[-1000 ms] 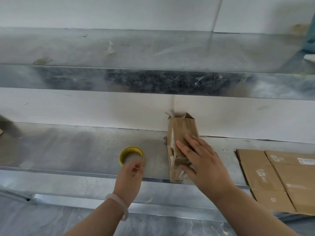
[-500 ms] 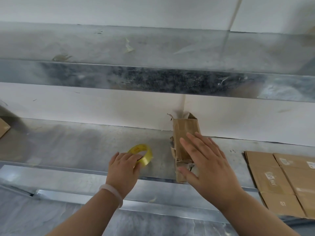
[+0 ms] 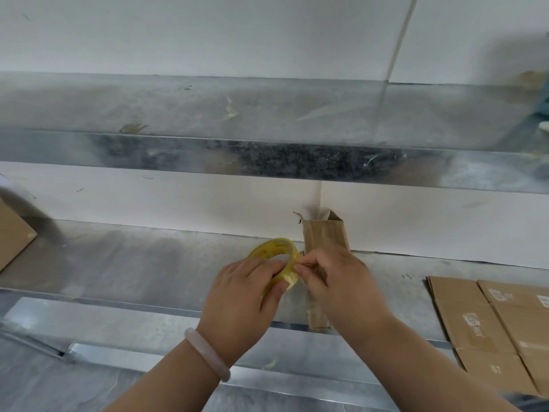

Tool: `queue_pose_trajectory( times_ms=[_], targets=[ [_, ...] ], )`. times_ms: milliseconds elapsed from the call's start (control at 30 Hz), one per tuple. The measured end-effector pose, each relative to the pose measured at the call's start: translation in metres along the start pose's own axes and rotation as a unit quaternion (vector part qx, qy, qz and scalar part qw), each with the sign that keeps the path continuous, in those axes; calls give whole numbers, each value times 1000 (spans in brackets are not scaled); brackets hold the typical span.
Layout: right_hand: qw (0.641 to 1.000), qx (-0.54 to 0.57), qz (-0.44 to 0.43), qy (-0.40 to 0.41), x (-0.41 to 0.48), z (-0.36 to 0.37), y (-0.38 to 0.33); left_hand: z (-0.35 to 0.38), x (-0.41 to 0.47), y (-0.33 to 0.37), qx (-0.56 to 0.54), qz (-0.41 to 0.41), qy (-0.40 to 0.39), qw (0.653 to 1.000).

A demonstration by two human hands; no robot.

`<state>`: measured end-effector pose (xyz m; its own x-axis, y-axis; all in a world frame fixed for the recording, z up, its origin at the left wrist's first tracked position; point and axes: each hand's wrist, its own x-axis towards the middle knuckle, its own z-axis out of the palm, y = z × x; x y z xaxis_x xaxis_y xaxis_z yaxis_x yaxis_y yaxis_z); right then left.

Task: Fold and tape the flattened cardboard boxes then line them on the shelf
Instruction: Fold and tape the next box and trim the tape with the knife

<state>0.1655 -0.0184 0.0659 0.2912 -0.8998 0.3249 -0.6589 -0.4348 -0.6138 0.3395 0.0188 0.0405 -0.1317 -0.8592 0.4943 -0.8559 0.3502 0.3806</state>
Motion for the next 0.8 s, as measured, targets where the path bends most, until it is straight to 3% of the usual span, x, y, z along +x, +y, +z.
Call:
queue_pose_trajectory(
  times_ms=[167,333,433,567,633,733,800],
  targets=[
    [992,73,81,-55,-1,-11,-4,-8,8,6,33,25,-3,999],
    [962,210,156,-73,-6,-19,-11,-21,20,1,20,-63,-59,996],
    [916,321,230,-72,-4,-21,-10,-22,18,0,-112,-118,-64,985],
    [856,449,252,-43,-6,-26,-10,-28,11,-9,-311,-136,-94,936],
    [857,451,248,-14,-9,-31,-6,-33,9,-10,-349,-119,-123,921],
    [886,407,223,11,-15,-40,-1,-37,11,-6,-292,-86,-116,946],
    [894,389,222,25,-21,-45,3,-36,16,-3,-169,-74,-97,978]
  ],
)
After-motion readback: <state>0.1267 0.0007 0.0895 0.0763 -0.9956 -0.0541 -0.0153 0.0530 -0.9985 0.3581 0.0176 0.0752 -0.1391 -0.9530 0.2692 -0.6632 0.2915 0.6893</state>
